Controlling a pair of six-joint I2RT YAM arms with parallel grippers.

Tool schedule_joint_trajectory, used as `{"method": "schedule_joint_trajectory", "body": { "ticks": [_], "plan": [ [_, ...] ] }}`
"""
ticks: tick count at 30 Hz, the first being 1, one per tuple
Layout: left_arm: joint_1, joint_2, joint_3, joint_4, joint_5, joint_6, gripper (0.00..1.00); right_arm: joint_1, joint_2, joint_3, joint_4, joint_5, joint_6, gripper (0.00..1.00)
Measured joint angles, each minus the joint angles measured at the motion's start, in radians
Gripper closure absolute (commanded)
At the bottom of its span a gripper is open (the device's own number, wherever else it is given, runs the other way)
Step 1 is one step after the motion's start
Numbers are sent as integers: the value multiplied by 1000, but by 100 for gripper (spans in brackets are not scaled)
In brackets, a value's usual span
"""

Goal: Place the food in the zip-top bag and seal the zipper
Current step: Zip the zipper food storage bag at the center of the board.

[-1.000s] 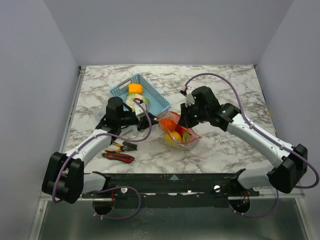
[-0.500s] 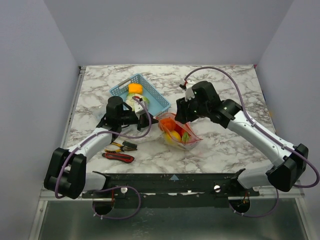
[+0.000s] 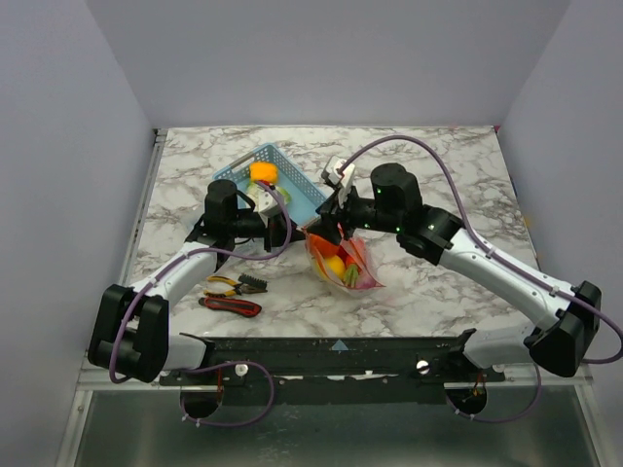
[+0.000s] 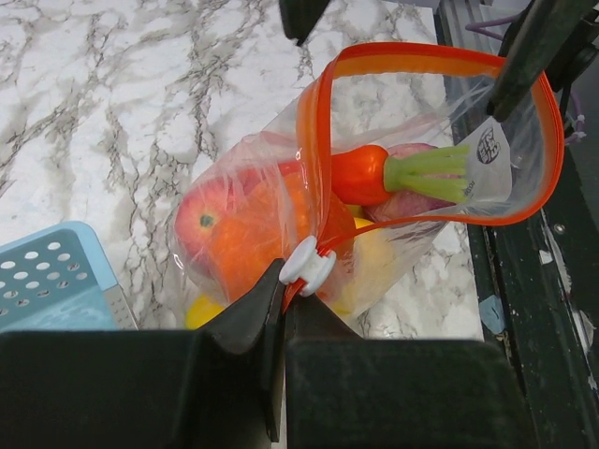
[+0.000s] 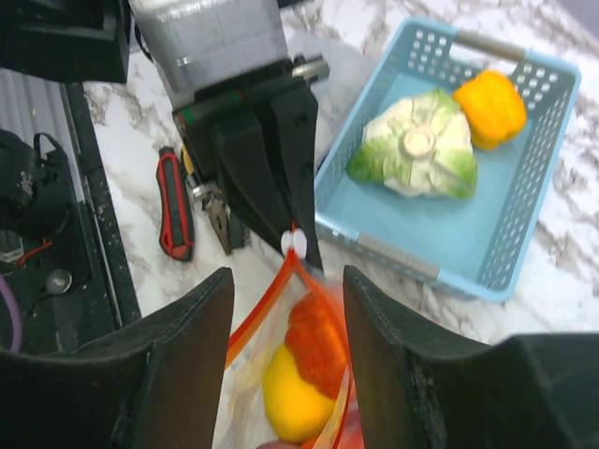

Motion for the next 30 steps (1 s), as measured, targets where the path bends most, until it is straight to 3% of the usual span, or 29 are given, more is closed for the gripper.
{"method": "schedule_joint_trajectory", "body": {
  "ticks": [7,17,25,30],
  "plan": [
    [0,0,7,-20,10,-3,100,5,75,10,91,-34,-27,56],
    [0,0,8,-21,13,-3,100,52,131,10,101,12,-15,69],
    [0,0,8,-21,15,-3,100,58,163,10,103,48,-35,70],
    [1,0,8,-24,15,-4,100,65,166,10,98,53,-45,77]
  ]
}}
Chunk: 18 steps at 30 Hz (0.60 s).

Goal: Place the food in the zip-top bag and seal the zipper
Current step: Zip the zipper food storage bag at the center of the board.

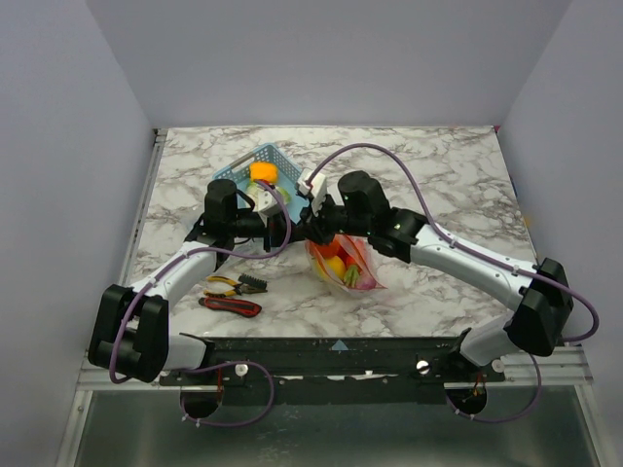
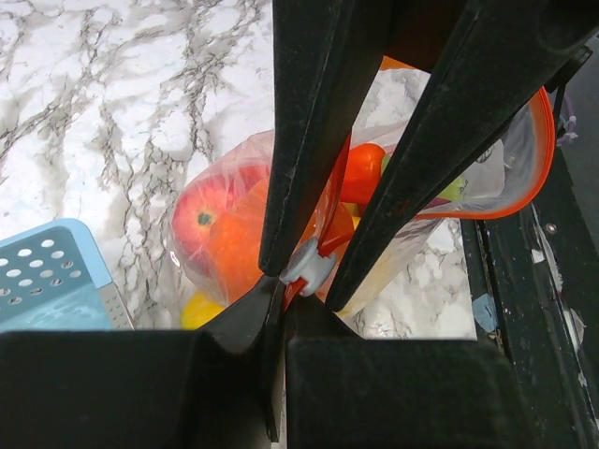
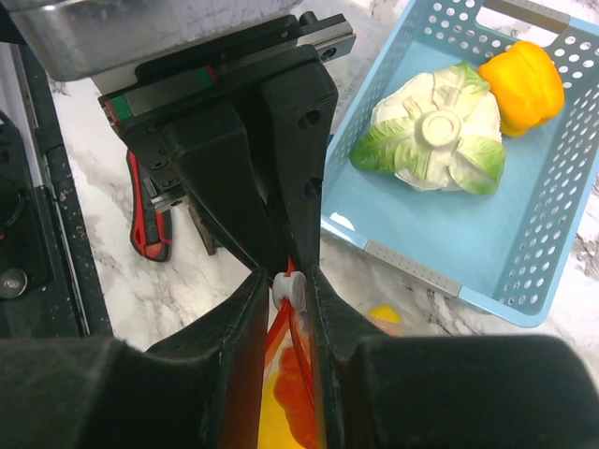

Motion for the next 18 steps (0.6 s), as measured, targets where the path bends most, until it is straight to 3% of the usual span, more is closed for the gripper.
{"method": "schedule_joint_trajectory", "body": {
  "ticks": [7,18],
  "plan": [
    [3,0,0,-8,-2,-4,100,6,3,0,-1,23,-19,99],
    [6,12,19,-46,-45,-24,100,15,-45,-31,-23,137,-21,100]
  ]
}}
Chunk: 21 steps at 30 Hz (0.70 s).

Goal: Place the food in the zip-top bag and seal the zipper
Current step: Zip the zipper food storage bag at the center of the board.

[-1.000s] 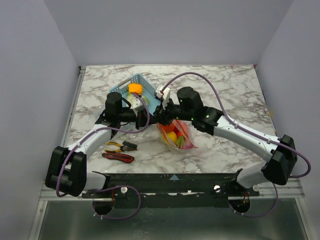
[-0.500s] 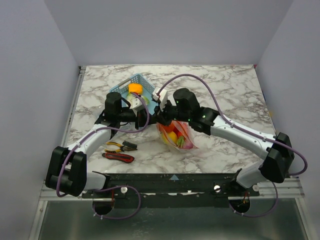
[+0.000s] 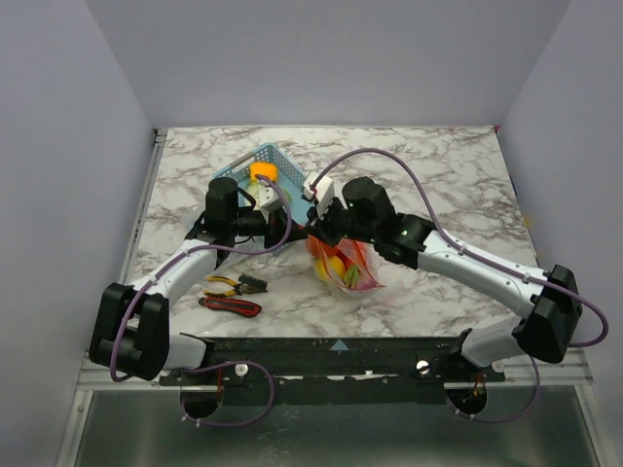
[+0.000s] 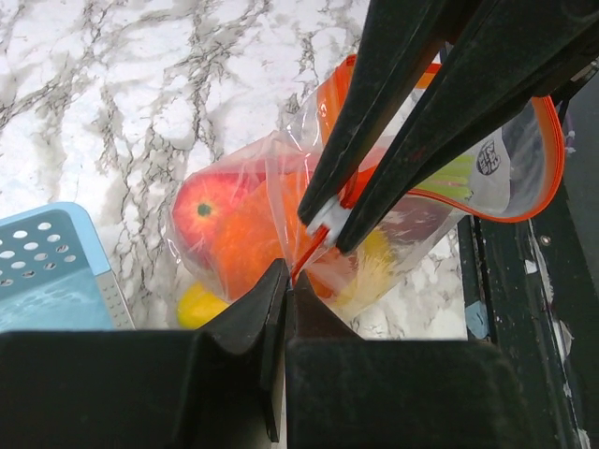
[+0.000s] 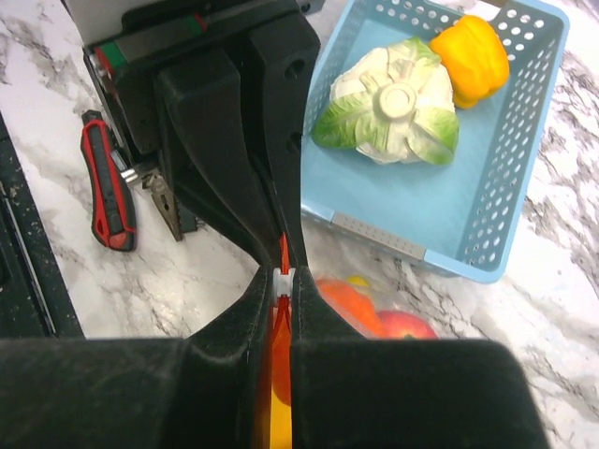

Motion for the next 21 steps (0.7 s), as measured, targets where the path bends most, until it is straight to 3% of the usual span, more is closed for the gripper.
{"method": "schedule_joint_trajectory", "body": {
  "ticks": [14,16,21],
  "plan": [
    [14,-42,-20,64,3,-37,100,2,-106,-51,-44,38,29,100],
    [14,-50,-20,56,3,-23,82,2,-114,-53,-46,38,29,100],
    [11,-71,-18,-24,-2,50,56,2,-127,-54,-66,28,28,100]
  ]
}}
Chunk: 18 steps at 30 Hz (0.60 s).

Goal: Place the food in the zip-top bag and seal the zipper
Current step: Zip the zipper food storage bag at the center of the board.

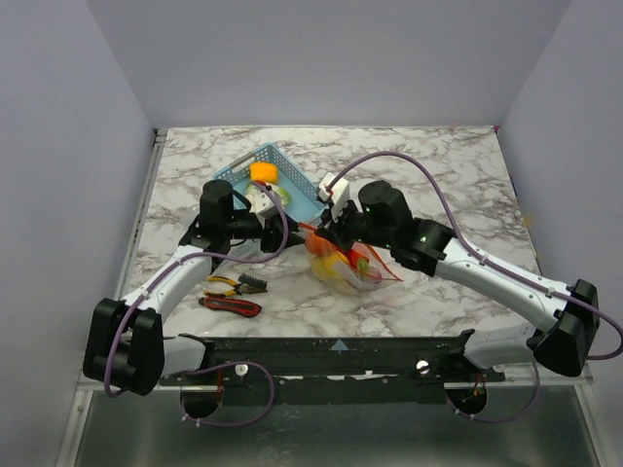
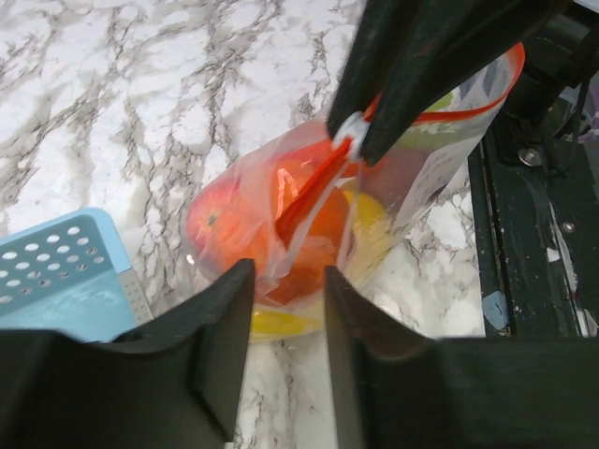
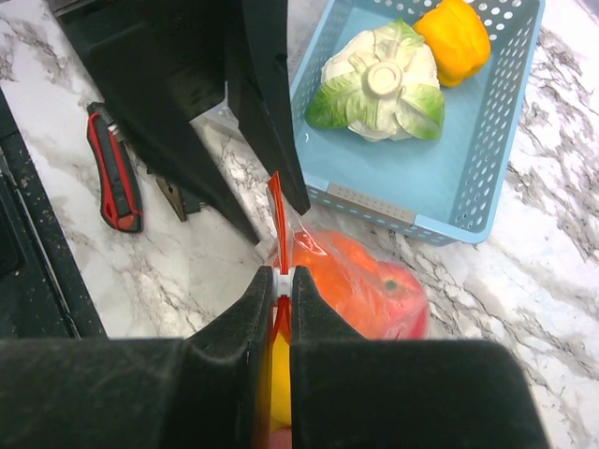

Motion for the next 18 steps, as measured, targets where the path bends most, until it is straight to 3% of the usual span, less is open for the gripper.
{"method": "schedule_joint_trajectory", "body": {
  "ticks": [3,9,13,18],
  "plan": [
    [-33,-25,0,-43,-6,41,50,0,1,0,-11,-13,-2,100],
    [-98,-74,0,-47,-33,71,51,0,1,0,-33,-45,-4,100],
    [-98,-76,0,-33,-34,67,62,0,1,0,-33,-50,-3,100],
    [-100,-76,0,-41,-46,78,88,0,0,0,-35,-59,-3,99]
  ]
}}
